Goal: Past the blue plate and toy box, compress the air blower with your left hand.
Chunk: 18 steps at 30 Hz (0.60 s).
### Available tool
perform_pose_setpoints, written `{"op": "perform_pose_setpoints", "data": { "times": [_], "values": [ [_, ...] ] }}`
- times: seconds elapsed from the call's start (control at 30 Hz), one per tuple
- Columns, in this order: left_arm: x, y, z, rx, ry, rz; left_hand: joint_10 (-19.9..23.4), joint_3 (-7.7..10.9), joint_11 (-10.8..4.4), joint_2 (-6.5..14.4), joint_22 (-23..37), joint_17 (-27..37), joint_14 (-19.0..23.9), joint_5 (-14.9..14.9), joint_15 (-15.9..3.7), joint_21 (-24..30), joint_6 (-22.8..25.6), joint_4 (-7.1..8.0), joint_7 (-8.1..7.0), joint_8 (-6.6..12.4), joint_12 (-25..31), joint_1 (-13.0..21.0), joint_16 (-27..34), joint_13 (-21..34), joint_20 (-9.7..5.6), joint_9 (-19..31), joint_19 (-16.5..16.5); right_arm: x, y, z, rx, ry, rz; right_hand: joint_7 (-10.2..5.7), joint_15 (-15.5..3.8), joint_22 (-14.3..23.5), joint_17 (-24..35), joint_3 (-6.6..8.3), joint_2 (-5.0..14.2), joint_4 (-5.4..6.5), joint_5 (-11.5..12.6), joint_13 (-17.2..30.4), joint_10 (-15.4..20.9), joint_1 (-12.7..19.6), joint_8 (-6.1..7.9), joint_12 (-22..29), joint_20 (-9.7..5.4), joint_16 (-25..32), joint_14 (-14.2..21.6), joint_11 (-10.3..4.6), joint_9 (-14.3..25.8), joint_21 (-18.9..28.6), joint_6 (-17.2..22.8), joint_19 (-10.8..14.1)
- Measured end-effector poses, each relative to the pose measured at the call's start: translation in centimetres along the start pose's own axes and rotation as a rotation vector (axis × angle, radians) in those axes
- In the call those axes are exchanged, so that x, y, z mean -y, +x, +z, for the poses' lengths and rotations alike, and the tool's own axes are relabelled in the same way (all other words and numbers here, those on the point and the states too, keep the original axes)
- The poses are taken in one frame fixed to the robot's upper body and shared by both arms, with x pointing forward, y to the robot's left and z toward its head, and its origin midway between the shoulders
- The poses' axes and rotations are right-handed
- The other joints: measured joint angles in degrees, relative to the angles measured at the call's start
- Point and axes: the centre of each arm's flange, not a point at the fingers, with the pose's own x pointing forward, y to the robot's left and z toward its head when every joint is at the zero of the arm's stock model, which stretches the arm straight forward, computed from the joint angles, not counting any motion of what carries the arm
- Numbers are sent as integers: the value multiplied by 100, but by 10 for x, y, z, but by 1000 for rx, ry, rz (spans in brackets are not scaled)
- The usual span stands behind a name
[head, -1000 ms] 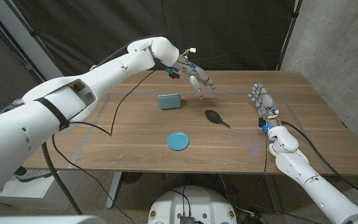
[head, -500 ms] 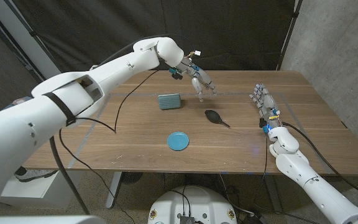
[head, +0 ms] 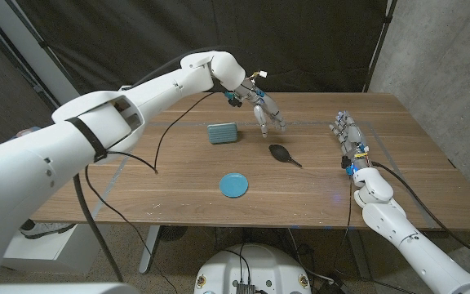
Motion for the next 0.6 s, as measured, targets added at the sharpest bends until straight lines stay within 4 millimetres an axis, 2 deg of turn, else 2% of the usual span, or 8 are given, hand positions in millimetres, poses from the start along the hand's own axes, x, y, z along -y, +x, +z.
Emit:
{"op": "perform_pose_setpoints", "data": {
  "times": [0.6],
  "values": [
    [7, 16, 6, 4, 23, -44, -188, -62, 45, 0, 0, 0, 0, -44, -1, 1, -132, -16, 29, -84, -50, 0, 0, 26, 0, -1, 1, 4, -4, -1, 2, 6, -14, 0, -12, 0, -28, 0, 0, 1, 0, 0, 0, 0, 0, 0, 0, 0, -12, 0, 0, 0, 0, -1]
  ]
}}
